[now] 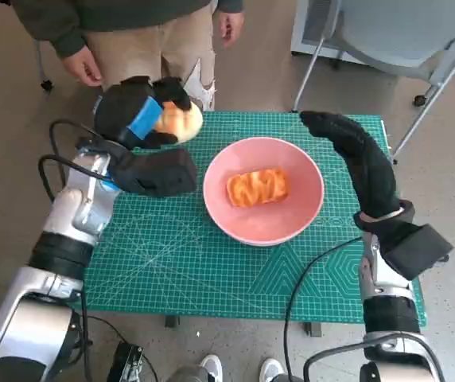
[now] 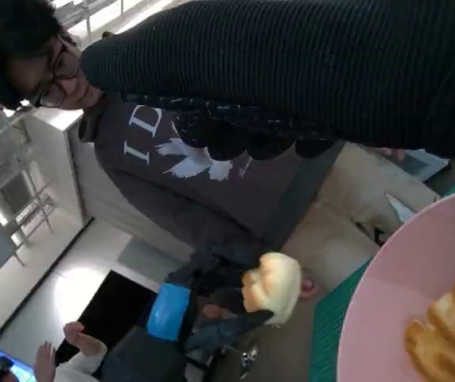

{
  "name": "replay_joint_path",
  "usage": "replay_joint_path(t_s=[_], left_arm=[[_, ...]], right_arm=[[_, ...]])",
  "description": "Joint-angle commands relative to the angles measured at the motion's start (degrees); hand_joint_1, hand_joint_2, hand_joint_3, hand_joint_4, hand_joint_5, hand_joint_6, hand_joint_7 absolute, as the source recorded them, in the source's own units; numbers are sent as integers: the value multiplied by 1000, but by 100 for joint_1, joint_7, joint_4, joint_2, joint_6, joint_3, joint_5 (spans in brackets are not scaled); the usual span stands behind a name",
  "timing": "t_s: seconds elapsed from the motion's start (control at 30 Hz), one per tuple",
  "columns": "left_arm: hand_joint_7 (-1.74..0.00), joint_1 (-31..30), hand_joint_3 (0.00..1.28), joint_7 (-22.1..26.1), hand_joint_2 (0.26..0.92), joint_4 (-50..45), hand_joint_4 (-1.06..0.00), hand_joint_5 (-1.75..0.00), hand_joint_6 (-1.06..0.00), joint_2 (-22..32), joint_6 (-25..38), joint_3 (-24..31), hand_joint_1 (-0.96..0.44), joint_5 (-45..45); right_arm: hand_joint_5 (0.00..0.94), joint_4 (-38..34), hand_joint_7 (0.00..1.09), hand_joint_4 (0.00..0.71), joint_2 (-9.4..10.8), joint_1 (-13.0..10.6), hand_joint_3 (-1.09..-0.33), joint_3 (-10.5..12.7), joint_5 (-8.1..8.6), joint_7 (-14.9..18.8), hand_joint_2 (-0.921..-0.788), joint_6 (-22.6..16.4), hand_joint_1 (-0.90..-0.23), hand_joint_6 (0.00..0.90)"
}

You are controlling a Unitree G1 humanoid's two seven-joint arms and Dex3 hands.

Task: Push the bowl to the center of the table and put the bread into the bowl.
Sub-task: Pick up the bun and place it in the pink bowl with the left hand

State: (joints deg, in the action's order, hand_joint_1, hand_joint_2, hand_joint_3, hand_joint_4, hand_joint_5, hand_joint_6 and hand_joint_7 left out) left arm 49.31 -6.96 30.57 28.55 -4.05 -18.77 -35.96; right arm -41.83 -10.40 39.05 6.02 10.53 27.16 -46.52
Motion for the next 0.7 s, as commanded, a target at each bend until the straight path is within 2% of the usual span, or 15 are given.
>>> replay_joint_path(t_s=[0.03,0.23,0.7], left_arm=[[-1151,-234,39,288,902,-816,-790,-1028,-667,-204,54,-32,1,-6],[-1146,-416,26,520,902,-1329,-808,-1002,-677,-390,-38,-114,1,-25],[-1168,-248,19,765,910,-884,-797,-1004,-668,-777,-570,-218,1,22]], right_arm=[[1,-116,495,196,41,-46,-826,-22,25,73,-921,5,-696,-1],[2,-144,495,197,27,-43,-827,-4,43,99,-921,-21,-689,-1],[1,-71,494,197,-2,-121,-829,22,19,12,-921,-16,-693,-1]])
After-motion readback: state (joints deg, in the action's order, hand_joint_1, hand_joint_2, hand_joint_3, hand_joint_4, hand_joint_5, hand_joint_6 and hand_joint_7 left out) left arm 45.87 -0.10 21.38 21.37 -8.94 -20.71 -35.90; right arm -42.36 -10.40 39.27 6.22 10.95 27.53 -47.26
